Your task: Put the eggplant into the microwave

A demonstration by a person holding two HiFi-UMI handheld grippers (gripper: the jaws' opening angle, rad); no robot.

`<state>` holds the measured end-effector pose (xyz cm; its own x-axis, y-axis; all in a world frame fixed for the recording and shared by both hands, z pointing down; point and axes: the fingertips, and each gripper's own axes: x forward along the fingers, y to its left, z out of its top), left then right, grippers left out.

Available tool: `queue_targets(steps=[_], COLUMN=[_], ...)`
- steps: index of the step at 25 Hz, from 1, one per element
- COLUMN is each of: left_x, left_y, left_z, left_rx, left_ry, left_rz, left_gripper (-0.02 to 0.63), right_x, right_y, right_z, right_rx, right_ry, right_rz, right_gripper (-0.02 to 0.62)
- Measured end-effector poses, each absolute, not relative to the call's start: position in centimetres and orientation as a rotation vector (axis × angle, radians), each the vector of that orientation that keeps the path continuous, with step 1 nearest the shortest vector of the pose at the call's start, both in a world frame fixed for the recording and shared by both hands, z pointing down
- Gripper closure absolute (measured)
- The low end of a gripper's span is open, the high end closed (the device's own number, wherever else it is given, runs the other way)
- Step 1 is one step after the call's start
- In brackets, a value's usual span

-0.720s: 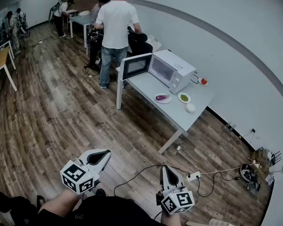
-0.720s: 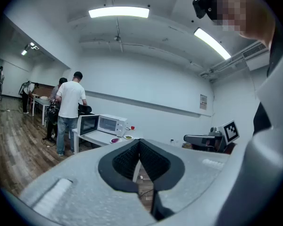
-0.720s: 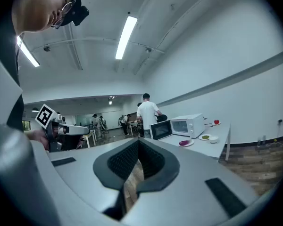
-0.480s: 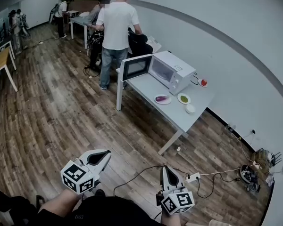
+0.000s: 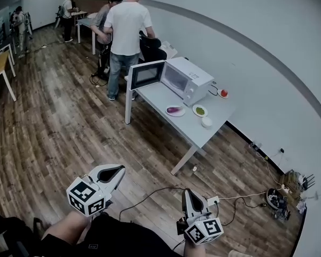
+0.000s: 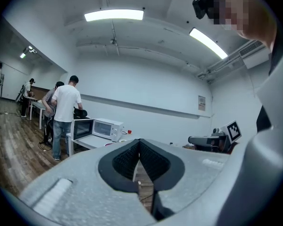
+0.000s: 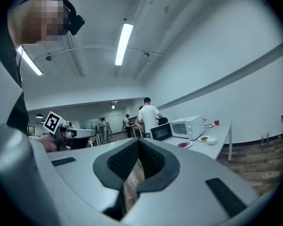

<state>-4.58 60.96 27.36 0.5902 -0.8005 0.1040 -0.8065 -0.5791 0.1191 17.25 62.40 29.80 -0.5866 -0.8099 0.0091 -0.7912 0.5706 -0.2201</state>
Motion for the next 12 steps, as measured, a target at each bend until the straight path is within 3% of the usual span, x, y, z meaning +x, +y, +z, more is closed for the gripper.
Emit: queue_targets(steps=[12], left_x=[1.9], left_y=[60.5], left_z=[26.9], left_rx=[2.700], left_ry=[-1.333], left_rz=[0.098], left_gripper=[0.598], right_x=[21.5], right_y=[62.8], right_z=[30.8], right_rx=[-1.330], right_ry=[2.702], right_rz=[-0.322], right_gripper=[0.580])
